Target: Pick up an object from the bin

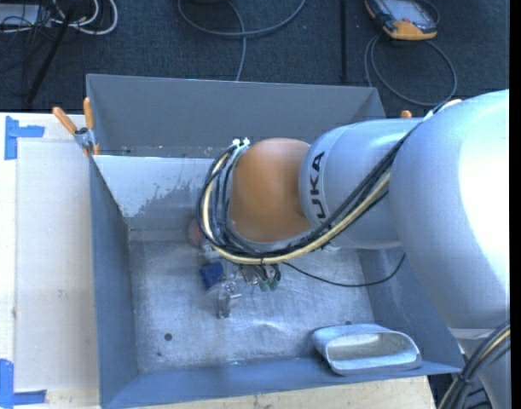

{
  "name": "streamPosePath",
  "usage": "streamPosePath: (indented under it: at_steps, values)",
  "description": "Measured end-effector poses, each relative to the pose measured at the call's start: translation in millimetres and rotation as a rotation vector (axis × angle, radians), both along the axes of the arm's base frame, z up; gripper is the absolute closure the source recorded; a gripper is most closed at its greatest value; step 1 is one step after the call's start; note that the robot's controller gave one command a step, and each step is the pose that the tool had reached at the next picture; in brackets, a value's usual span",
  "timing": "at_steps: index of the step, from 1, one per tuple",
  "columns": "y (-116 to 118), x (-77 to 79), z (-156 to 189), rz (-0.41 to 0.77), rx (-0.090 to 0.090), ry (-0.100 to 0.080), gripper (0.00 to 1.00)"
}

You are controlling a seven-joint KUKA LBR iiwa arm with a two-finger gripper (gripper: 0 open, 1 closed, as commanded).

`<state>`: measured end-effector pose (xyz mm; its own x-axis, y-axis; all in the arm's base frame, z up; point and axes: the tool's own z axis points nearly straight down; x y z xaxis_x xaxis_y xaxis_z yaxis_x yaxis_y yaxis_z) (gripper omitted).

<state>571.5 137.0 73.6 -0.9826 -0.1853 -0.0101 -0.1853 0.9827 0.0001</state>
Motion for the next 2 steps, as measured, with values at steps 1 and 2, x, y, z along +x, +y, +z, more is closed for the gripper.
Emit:
streamPosePath:
  at_steps: [1,2]
  values:
    - [0.1,-0.7,1.0,-0.005,0.001,0.009,1.0]
    - [-14.2,-21.4,166.5,0.115,-0.001,0.002,1.0]
